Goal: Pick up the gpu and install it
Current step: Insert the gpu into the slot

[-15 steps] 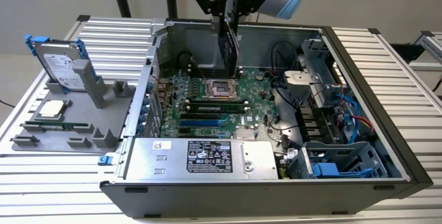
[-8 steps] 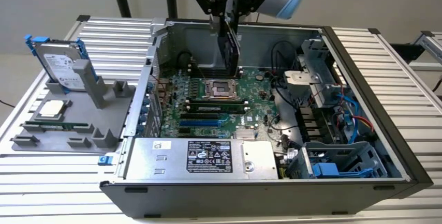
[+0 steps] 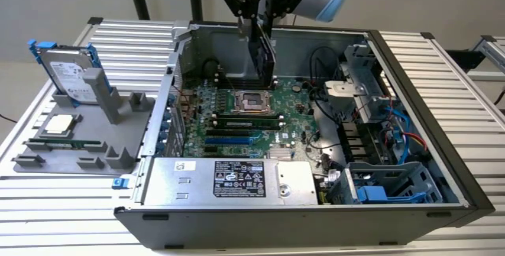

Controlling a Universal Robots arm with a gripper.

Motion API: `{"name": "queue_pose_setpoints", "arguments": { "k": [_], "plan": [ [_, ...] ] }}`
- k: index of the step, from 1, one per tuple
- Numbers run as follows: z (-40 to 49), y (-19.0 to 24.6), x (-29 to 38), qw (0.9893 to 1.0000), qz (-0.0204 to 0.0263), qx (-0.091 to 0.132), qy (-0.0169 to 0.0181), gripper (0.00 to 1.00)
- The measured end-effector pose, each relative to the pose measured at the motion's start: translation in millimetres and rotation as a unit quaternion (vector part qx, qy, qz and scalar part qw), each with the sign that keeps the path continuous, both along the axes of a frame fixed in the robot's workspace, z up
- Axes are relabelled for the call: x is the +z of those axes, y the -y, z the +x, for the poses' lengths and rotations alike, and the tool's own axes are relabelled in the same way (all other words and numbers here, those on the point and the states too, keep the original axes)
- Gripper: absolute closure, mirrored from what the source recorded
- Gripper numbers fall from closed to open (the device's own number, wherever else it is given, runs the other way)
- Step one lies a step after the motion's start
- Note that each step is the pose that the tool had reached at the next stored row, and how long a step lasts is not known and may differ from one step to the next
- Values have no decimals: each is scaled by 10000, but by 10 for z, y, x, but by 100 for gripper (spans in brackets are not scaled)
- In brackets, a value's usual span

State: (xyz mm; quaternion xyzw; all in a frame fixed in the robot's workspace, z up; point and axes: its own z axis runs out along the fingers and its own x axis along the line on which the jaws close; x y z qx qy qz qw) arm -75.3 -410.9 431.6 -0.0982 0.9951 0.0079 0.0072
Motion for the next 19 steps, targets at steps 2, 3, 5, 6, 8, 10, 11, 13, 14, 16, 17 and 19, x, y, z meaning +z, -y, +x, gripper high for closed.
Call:
{"name": "queue_pose_setpoints", "arguments": {
  "k": [2,3,5,6,8,10,11,13,14,16,17,19],
  "plan": [
    [0,0,1,10000,0,38,0,100],
    [0,0,1,10000,0,57,0,100],
    [0,0,1,10000,0,94,0,100],
    [0,0,2,9999,0,112,0,100],
    [0,0,3,9999,0,148,0,100],
    [0,0,3,9998,0,184,0,100],
    [0,0,4,9998,0,203,0,100],
    [0,0,4,9997,0,239,0,100],
    [0,0,5,9997,0,257,0,100],
    [0,0,6,9996,0,293,0,100],
    [0,0,6,9995,0,312,0,100],
    [0,0,7,9994,0,348,0,100]
  ]
}}
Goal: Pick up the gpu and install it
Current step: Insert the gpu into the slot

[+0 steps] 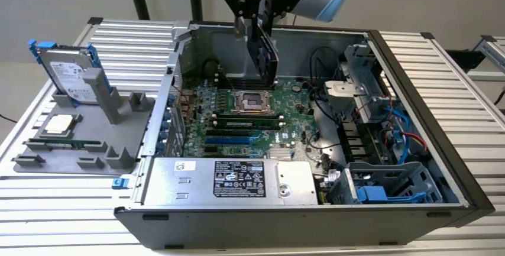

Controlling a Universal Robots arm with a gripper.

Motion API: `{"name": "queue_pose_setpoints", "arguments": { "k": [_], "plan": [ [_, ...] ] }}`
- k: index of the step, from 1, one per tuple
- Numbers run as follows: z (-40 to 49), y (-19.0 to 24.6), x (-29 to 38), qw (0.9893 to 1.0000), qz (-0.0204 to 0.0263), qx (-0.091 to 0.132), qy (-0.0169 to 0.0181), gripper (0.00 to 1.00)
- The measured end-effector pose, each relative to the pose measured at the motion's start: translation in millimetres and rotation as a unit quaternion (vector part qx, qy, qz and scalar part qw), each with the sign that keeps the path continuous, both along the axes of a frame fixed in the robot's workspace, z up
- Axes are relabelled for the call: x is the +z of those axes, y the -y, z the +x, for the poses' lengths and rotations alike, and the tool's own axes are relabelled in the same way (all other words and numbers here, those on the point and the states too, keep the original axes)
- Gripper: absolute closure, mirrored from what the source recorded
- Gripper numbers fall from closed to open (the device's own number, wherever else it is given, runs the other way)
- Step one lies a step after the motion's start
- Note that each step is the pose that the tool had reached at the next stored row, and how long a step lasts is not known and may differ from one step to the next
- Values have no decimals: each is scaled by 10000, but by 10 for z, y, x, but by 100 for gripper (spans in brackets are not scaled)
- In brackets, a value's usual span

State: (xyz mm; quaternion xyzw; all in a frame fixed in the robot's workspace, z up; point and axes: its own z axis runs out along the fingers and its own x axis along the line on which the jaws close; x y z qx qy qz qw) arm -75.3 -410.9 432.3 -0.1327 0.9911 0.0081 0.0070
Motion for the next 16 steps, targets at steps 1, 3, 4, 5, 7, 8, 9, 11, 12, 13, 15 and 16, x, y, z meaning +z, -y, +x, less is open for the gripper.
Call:
{"name": "queue_pose_setpoints", "arguments": {
  "k": [1,3,4,5,7,8,9,11,12,13,15,16],
  "plan": [
    [0,0,0,10000,0,20,0,100],
    [0,0,1,10000,0,60,0,100],
    [0,0,2,10000,0,79,0,100],
    [0,0,2,10000,0,99,0,100],
    [0,0,3,9999,0,137,0,100],
    [0,0,3,9999,0,156,0,100],
    [0,0,4,9998,0,177,0,100],
    [0,0,5,9998,0,216,0,100],
    [0,0,5,9997,0,233,0,100],
    [0,0,6,9997,0,252,0,100],
    [0,0,7,9996,0,290,0,100],
    [0,0,7,9995,0,308,0,100]
  ]
}}
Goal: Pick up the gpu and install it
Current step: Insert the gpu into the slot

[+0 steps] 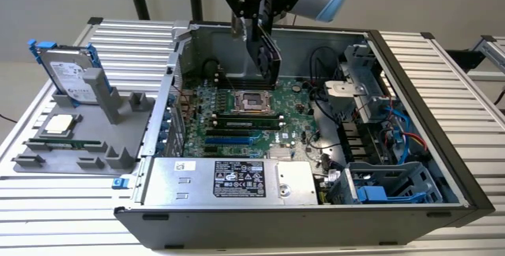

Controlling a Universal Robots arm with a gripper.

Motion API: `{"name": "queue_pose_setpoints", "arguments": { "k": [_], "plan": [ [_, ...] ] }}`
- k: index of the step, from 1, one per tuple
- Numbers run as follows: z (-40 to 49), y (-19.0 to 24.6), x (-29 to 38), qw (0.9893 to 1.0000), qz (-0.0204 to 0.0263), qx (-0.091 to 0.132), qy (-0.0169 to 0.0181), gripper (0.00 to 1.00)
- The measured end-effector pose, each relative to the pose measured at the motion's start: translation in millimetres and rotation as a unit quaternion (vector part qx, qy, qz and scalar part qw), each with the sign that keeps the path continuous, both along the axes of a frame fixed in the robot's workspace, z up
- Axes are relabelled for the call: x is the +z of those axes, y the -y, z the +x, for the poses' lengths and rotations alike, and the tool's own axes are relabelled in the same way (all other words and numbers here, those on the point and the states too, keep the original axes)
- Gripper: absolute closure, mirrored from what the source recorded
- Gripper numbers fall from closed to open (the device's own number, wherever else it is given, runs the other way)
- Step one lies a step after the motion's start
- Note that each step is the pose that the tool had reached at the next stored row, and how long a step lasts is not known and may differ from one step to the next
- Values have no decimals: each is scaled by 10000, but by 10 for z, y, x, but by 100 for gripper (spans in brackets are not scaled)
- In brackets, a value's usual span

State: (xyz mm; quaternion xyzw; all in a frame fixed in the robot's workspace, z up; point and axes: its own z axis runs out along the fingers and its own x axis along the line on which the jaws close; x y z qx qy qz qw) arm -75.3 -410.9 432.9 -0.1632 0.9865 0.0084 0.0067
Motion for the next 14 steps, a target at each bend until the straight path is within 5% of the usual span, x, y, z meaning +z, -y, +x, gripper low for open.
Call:
{"name": "queue_pose_setpoints", "arguments": {
  "k": [14],
  "plan": [
    [0,0,4,9997,0,256,0,100]
  ]
}}
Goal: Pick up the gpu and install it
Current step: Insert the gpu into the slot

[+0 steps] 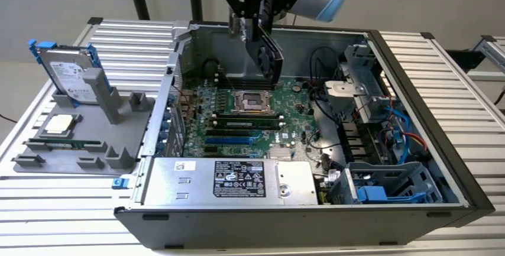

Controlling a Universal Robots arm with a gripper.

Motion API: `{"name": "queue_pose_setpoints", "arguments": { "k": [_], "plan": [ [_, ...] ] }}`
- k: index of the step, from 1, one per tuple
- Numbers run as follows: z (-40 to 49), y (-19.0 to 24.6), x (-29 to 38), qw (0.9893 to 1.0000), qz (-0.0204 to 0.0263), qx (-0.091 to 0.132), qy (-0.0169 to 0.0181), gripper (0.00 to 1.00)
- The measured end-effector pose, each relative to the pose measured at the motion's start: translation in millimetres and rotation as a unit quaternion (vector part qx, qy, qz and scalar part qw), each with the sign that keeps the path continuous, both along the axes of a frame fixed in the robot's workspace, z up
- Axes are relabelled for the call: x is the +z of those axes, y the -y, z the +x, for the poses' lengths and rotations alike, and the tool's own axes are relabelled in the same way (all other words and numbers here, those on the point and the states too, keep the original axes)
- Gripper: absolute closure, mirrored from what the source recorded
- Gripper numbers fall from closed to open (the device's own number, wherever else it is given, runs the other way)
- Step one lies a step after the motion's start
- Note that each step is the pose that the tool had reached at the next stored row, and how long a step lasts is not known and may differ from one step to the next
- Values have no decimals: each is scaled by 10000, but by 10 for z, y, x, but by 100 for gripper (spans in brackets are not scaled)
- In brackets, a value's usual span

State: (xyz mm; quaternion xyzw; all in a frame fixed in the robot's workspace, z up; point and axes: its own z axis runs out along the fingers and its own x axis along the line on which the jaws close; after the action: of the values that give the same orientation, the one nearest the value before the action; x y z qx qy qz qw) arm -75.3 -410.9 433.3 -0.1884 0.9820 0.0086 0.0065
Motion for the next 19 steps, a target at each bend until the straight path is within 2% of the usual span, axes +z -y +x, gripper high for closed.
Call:
{"name": "queue_pose_setpoints", "arguments": {
  "k": [19],
  "plan": [
    [0,0,5,9995,0,328,0,100]
  ]
}}
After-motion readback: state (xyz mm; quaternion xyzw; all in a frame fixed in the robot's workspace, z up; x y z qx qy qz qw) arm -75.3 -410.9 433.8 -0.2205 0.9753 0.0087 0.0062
